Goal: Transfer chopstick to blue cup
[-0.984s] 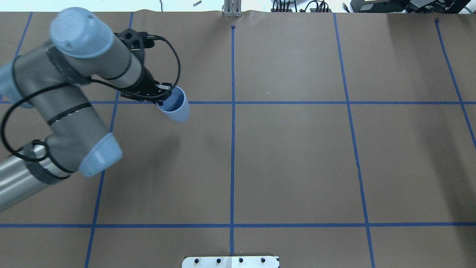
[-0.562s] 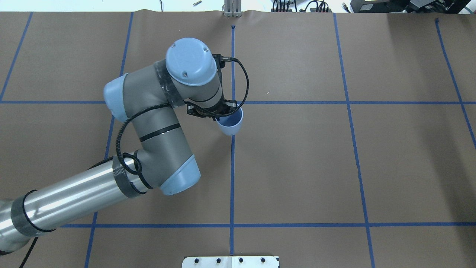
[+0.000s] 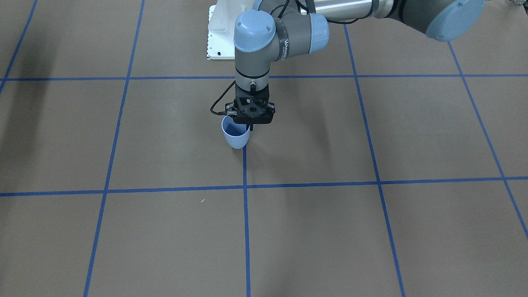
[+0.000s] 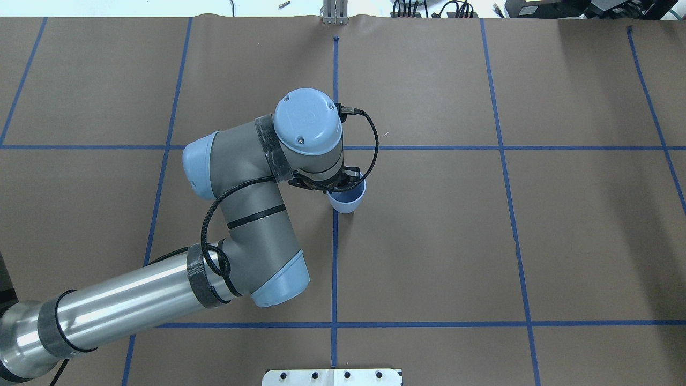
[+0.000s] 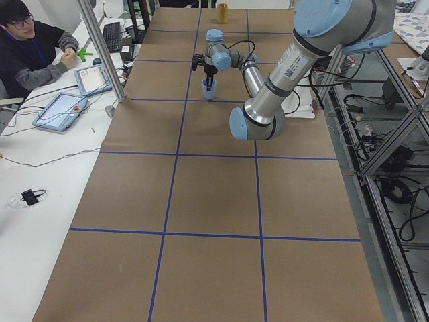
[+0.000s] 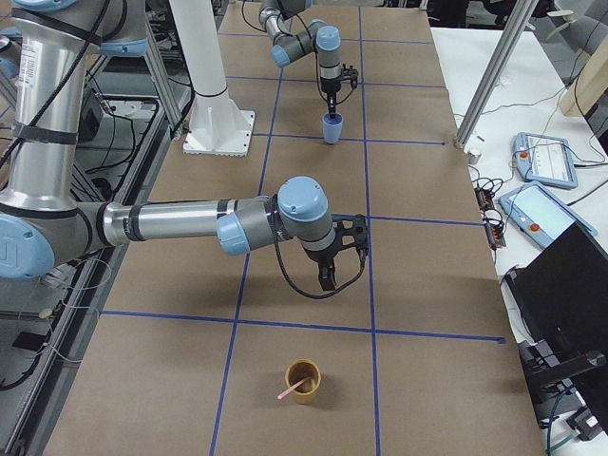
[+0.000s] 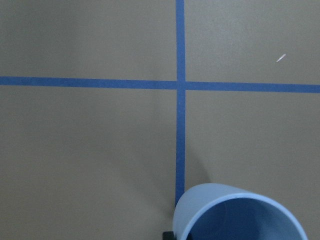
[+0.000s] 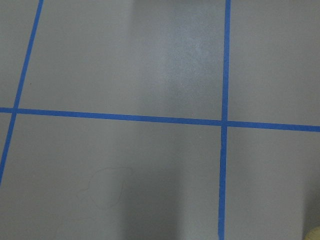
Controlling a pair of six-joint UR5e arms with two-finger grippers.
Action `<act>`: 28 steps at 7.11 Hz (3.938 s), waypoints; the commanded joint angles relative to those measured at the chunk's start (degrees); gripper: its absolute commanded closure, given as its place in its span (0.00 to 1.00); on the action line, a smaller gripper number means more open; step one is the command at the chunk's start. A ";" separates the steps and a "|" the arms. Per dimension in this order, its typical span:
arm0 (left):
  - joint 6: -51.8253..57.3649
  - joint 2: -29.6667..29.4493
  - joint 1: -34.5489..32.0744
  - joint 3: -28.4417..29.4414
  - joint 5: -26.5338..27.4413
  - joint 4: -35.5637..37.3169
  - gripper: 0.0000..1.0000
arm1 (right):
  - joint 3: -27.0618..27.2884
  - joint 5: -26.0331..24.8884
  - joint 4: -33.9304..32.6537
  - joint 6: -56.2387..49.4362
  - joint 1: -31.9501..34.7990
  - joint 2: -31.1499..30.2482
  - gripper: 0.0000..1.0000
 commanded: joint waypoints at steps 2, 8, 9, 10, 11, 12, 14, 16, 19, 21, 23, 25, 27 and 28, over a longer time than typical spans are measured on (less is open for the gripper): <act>0.41 0.76 0.34 0.03 0.04 -0.29 0.98 | -0.06 0.09 -0.06 0.00 0.00 -0.02 0.00; 3.39 1.46 -2.55 -14.58 -0.57 8.43 0.02 | -0.06 0.27 -0.06 0.09 0.00 0.07 0.00; 9.84 1.73 -5.78 -20.65 -2.31 16.59 0.02 | -0.06 0.27 -0.06 0.00 0.00 0.07 0.00; 18.35 5.73 -11.30 -24.28 -4.59 19.98 0.02 | -0.15 -0.17 0.02 -0.09 0.00 -0.37 0.00; 30.00 11.86 -19.36 -25.53 -8.53 19.92 0.02 | -0.15 -0.61 0.02 -0.61 0.09 -0.81 0.00; 43.78 16.10 -27.62 -25.11 -12.66 20.10 0.02 | -0.15 -0.61 0.02 -0.88 0.17 -1.77 0.00; 65.09 22.19 -42.74 -20.83 -20.83 20.27 0.02 | -0.23 -0.61 0.02 -3.24 0.61 -3.09 0.00; 76.47 29.82 -56.47 -12.33 -29.03 19.32 0.02 | -0.41 -0.61 -0.15 -5.78 2.27 -4.67 0.00; 86.16 37.27 -65.99 -0.15 -29.14 13.04 0.02 | -0.94 -0.61 -0.33 -12.37 6.32 -8.27 0.00; 86.02 47.48 -66.81 -1.11 -29.14 2.72 0.02 | -1.20 -0.61 -0.50 -18.07 8.34 -10.65 0.00; 86.02 50.24 -66.81 -4.27 -29.14 2.17 0.02 | -2.70 -5.67 -0.68 -30.35 10.11 -10.22 0.00; 86.20 50.68 -66.81 -4.63 -29.14 2.17 0.02 | -6.19 -8.17 -6.17 -46.50 10.54 -4.02 0.00; 86.37 51.90 -66.81 -4.89 -29.22 1.91 0.02 | -9.27 -12.18 -11.57 -58.57 11.60 1.46 0.00; 86.29 54.00 -66.81 -6.63 -29.22 0.34 0.02 | -10.59 -15.08 -11.40 -61.76 11.69 1.82 0.00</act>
